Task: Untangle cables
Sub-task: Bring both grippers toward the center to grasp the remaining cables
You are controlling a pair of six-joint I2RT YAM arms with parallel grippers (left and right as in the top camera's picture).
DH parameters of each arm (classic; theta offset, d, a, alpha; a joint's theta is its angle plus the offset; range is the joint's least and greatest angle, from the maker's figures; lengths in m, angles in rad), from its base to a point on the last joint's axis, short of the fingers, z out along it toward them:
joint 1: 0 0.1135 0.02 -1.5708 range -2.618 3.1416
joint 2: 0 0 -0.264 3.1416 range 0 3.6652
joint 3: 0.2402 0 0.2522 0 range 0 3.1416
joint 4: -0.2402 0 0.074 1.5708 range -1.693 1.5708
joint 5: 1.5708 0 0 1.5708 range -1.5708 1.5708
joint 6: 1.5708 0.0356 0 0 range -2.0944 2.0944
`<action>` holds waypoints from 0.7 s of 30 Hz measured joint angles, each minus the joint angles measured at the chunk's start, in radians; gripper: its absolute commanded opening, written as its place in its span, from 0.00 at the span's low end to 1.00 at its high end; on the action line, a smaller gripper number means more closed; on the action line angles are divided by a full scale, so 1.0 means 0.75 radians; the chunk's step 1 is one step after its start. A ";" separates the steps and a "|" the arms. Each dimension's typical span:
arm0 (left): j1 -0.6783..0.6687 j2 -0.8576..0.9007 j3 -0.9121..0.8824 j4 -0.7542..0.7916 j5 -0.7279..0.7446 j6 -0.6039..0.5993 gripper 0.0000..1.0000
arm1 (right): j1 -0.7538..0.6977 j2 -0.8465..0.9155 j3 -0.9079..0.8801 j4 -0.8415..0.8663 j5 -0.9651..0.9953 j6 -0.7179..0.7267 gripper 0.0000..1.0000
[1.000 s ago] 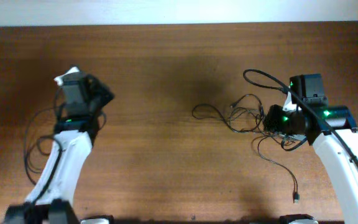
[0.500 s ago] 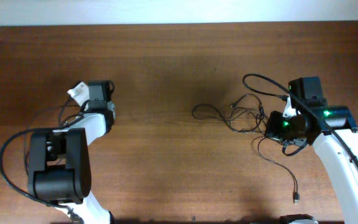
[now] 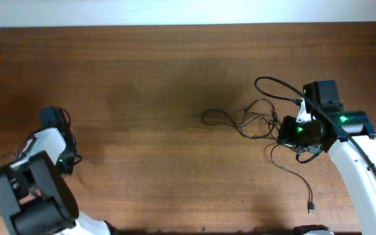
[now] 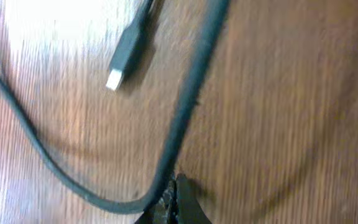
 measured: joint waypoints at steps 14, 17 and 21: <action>-0.700 -0.495 -0.020 0.666 1.091 0.811 0.99 | 0.000 0.010 -0.017 0.140 -0.151 0.006 0.46; -0.790 -0.495 -0.020 0.655 1.034 0.880 0.99 | 0.035 0.138 -0.029 0.321 -0.345 0.004 0.45; -0.789 -0.498 -0.020 0.621 1.003 0.901 0.99 | 0.111 0.404 -0.041 0.603 -0.457 0.110 0.45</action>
